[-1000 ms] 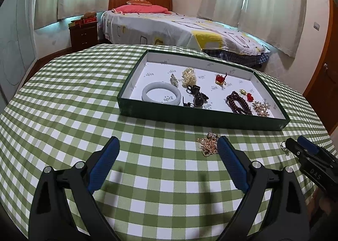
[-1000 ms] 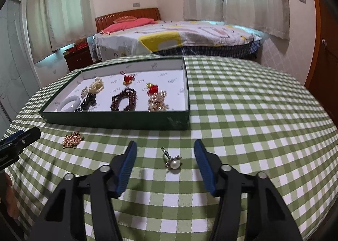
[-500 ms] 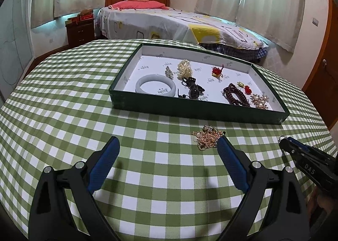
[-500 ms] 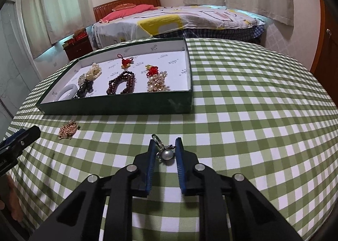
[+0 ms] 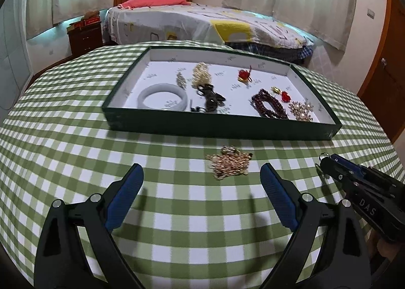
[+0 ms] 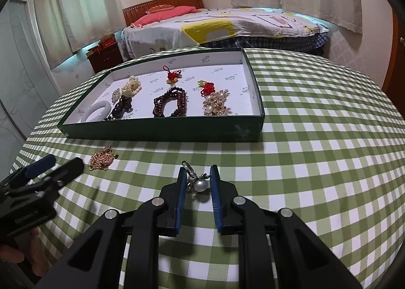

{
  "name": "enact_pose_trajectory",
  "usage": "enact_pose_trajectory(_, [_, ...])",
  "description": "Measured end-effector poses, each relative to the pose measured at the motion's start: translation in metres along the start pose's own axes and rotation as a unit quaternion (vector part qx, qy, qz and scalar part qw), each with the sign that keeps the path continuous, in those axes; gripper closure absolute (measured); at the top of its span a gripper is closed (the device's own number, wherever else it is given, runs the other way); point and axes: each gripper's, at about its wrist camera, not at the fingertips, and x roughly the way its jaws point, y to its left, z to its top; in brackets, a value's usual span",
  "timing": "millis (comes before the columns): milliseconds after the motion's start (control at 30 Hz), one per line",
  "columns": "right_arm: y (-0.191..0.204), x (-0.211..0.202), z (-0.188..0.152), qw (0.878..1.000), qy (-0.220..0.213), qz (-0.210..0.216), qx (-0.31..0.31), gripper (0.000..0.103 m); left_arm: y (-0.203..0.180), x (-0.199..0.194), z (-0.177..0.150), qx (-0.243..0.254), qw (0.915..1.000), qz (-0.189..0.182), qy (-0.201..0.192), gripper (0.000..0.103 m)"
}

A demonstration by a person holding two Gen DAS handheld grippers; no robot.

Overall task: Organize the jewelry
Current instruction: 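Grasp the gold chain brooch with the left tool while the right holds the ring, then carry the gold chain brooch and silver pearl ring over the white box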

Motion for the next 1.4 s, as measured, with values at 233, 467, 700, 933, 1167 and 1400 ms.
enact_pose_trajectory(233, [-0.007,0.001,-0.001,1.000,-0.001,0.012,0.014,0.084,-0.016,0.021,0.006,0.016,0.9995,0.002,0.029,0.023])
enact_pose_trajectory(467, [-0.013,0.002,-0.002,0.999,-0.001,0.023,0.027,0.083,-0.021,0.029,0.009,0.024,0.9989,0.009,0.039,0.042])
enact_pose_trajectory(700, [-0.015,0.002,-0.002,0.999,-0.002,0.027,0.034,0.083,-0.021,0.026,0.007,0.028,0.9991,-0.004,0.033,0.077])
enact_pose_trajectory(933, [-0.015,0.002,-0.002,0.999,-0.001,0.026,0.033,0.083,-0.018,0.025,0.007,0.023,0.9991,-0.017,0.031,0.087])
enact_pose_trajectory(1167, [-0.015,0.002,-0.002,0.999,-0.001,0.025,0.032,0.084,-0.017,0.024,0.008,0.019,0.9991,-0.022,0.031,0.088])
enact_pose_trajectory(1400, [-0.013,0.004,-0.002,0.999,0.000,0.023,0.029,0.083,-0.015,0.023,0.008,0.018,0.9990,-0.025,0.031,0.088])
